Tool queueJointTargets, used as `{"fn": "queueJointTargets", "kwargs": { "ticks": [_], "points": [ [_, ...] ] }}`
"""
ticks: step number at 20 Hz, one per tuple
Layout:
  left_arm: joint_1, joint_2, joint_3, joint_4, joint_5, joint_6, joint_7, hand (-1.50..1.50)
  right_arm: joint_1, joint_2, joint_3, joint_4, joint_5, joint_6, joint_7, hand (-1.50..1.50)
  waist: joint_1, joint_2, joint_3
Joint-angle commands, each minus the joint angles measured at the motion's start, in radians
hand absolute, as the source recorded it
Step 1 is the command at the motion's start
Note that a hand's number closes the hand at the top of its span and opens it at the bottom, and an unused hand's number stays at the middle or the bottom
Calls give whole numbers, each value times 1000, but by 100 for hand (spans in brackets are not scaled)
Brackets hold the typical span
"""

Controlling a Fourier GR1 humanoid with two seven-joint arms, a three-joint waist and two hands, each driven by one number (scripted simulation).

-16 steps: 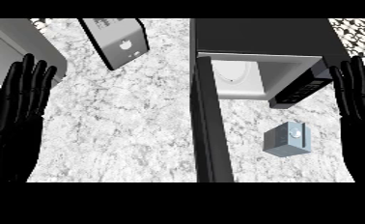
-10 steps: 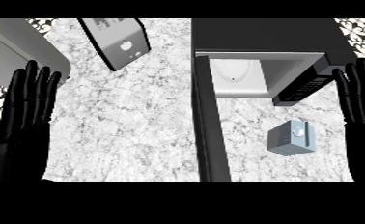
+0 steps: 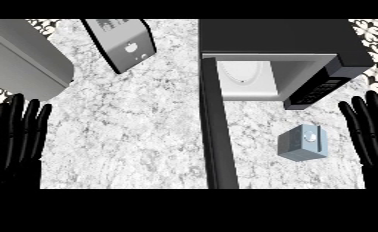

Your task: Pick up the milk, place it into the microwave and close the microwave

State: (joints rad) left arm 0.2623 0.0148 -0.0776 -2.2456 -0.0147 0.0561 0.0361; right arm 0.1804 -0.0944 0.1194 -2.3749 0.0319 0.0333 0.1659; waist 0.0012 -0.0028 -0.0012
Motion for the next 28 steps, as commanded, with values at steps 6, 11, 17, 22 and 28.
{"fn": "queueJointTargets", "kwargs": {
  "ticks": [6,11,17,22,28],
  "points": [
    [255,21,53,-198,136,-98,-24,-150,121,24,-5,-74,90,-29,22,-150,4,-1,1],
    [200,37,119,-169,186,-129,5,-150,96,53,15,-12,108,-38,39,-150,2,2,1],
    [366,-4,87,-276,166,-188,-52,-150,83,27,-87,197,48,5,-136,-150,9,1,2],
    [367,-10,123,-241,198,-229,-74,-150,150,56,-117,313,56,-13,-281,-150,4,1,2],
    [389,60,305,-202,365,-304,-89,-150,119,35,-229,491,4,2,-383,-150,7,2,2]
  ]
}}
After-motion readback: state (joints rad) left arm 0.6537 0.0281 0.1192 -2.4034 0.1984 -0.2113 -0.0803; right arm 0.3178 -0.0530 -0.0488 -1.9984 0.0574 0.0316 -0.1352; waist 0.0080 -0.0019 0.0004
